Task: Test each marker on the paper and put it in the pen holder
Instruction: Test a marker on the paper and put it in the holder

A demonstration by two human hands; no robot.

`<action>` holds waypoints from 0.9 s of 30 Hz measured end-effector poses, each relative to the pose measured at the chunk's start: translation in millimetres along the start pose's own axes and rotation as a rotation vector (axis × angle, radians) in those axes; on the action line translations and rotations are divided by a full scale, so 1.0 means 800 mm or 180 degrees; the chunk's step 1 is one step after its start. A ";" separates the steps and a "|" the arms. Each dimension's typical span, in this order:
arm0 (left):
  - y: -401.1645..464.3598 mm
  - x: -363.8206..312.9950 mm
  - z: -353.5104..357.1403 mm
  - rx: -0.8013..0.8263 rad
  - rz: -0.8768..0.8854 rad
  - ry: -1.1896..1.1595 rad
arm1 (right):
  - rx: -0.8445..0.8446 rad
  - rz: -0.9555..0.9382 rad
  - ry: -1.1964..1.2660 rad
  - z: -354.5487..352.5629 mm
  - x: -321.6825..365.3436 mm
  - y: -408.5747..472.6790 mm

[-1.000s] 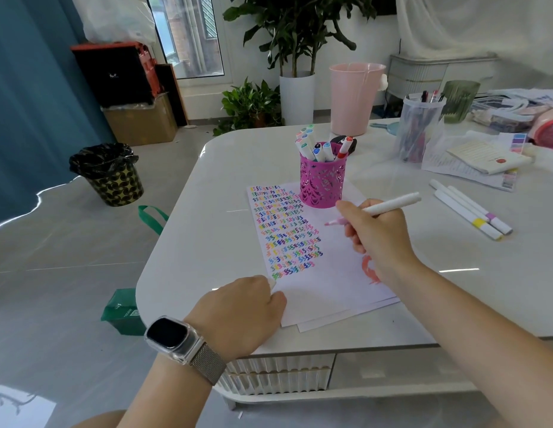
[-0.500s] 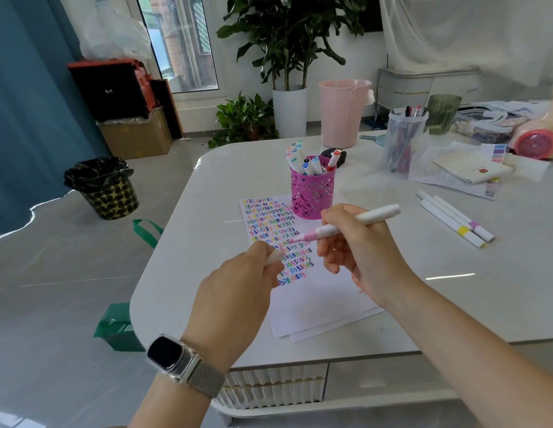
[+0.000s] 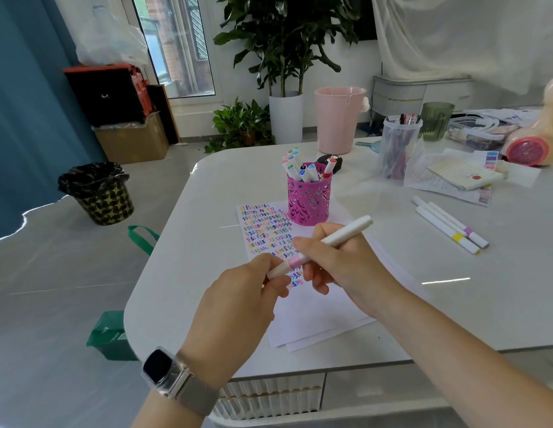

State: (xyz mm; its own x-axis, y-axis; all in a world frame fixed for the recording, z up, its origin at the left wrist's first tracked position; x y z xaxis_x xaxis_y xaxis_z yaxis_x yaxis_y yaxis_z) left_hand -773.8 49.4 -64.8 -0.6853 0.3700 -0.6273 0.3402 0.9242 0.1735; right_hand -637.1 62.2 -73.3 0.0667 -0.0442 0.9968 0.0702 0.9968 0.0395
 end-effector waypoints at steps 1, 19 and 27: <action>0.000 -0.002 -0.002 -0.0056 -0.0040 -0.0352 | -0.0077 -0.0010 0.0077 -0.001 -0.001 0.000; -0.017 0.005 -0.024 -0.0395 -0.0331 -0.0922 | -0.0157 0.0878 0.1373 0.044 -0.052 -0.022; -0.018 0.003 -0.027 -0.0436 -0.0336 -0.1421 | -0.0172 0.0519 0.1069 0.039 -0.035 -0.024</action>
State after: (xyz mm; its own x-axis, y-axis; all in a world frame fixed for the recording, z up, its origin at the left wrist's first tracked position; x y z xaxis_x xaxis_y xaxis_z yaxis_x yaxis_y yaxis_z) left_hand -794.4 38.6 -52.2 -0.3577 0.2245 -0.9065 0.1750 0.9696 0.1710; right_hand -671.6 46.2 -99.9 0.4035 0.0861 0.9109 0.0834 0.9879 -0.1304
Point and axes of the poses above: each hand's wrist, its own y-axis towards the middle knuckle, its own z-axis out of the palm, x = y × z, the point moved 8 cm from there along y, towards the middle knuckle
